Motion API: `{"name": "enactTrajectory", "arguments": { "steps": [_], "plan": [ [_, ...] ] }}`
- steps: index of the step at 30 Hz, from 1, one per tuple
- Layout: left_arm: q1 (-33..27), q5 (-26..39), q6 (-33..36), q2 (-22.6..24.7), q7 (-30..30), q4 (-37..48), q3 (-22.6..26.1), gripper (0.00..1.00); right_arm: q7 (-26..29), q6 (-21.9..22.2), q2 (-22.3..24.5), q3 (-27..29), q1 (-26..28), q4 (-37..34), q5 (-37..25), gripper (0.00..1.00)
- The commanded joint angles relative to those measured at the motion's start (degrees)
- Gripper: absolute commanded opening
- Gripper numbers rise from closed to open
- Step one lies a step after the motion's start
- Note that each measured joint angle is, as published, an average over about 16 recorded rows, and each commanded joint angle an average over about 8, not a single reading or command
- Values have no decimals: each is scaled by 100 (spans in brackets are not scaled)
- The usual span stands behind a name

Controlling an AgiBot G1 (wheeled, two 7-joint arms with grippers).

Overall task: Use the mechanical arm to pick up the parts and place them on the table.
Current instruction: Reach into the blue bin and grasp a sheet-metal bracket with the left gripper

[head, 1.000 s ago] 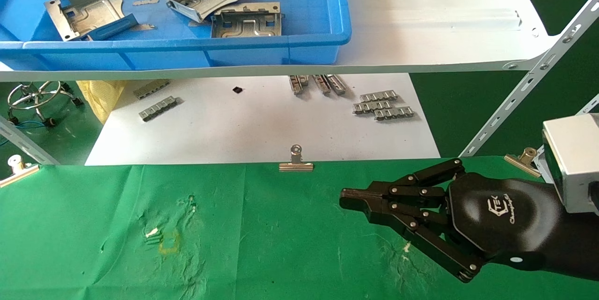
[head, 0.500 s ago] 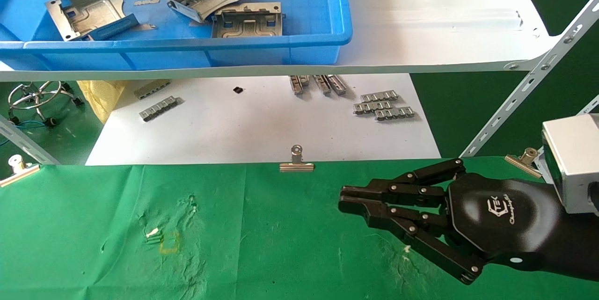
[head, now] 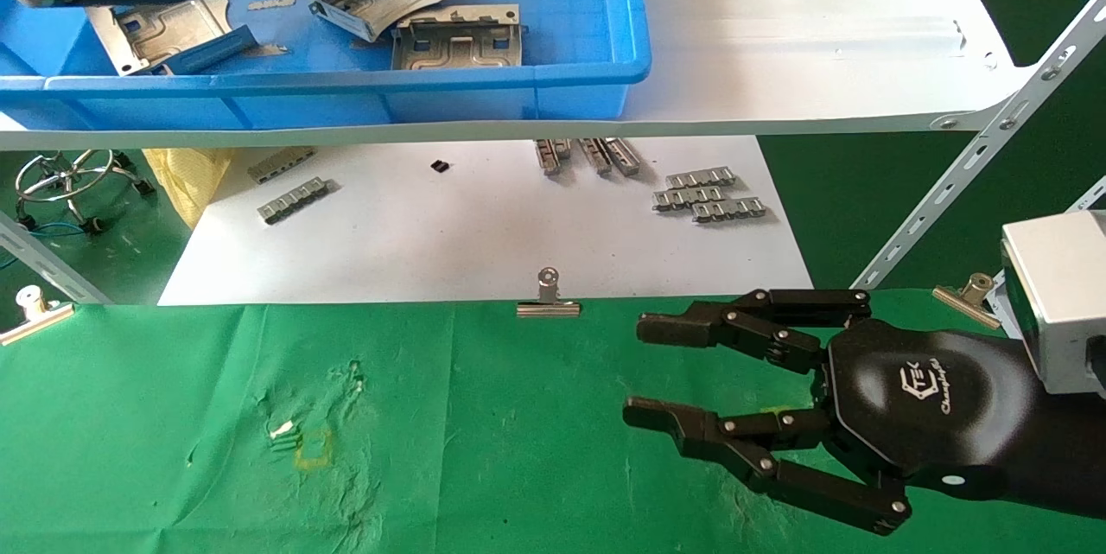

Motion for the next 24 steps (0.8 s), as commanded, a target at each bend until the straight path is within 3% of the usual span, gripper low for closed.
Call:
{"name": "enactTrajectory", "arguments": {
  "steps": [1, 24],
  "plan": [
    [-6, 11, -98, -10, 2, 15, 8, 0, 0, 0, 0, 0, 0, 0, 0, 100],
    [148, 6, -41, 22, 20, -49, 4, 0, 0, 0, 0, 0, 0, 0, 0, 100]
  ]
}}
